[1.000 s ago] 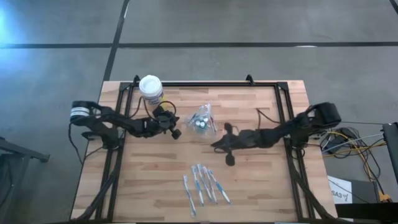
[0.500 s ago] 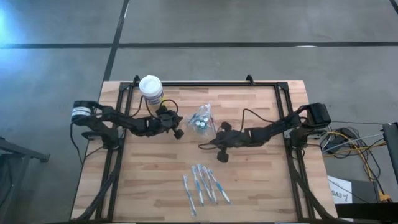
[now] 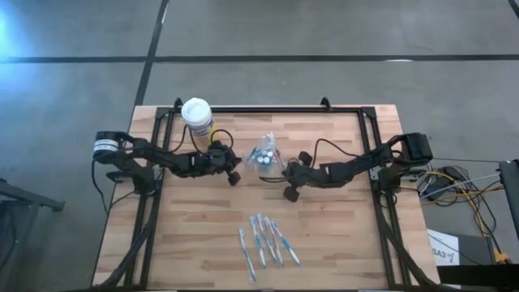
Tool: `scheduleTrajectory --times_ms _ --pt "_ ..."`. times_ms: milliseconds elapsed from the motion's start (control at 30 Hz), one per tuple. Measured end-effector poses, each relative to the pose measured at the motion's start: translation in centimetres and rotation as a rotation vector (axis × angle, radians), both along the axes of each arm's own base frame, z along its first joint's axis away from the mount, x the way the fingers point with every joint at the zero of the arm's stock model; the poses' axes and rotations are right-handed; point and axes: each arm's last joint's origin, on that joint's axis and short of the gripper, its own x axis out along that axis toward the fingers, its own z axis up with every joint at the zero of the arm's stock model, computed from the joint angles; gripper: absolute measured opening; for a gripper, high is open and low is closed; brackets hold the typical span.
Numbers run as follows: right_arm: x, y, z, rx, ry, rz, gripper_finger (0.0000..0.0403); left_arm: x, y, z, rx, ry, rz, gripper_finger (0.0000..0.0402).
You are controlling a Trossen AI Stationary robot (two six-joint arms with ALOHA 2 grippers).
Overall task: Pick & Place toothbrushing station
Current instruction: Adjust the transparent organizer, then put the blue toothbrush into the left section of the transparent organizer
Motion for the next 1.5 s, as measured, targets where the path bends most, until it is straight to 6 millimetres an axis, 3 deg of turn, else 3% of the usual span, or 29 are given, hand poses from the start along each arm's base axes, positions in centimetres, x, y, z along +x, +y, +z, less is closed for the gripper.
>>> scheduleTrajectory --times_ms 600,833,1100,1367,1500 --pt "-0.4 -0.9 -0.4 -0.013 0.012 -0.055 0.0008 0.1 -0.7 0.0 0.019 0.010 -0.038 0.0007" --pt "-0.7 0.3 1.3 -0.042 -0.030 0.027 0.0008 -0.6 -1.0 1.6 0.084 0.035 -0.087 0.0012" --pt "-2.4 3.2 4.6 -0.074 -0.128 0.245 0.0008 -4.2 -2.4 5.1 0.117 0.026 -0.203 0.0013" --pt "-6.6 4.7 7.6 -0.032 -0.542 0.522 0.0008 -9.9 -4.7 8.1 0.221 -0.294 -0.584 0.0014" --pt "-8.8 4.3 8.0 -0.010 -0.708 0.551 0.0008 -12.2 -4.9 8.3 0.222 -0.420 -0.615 0.0007"
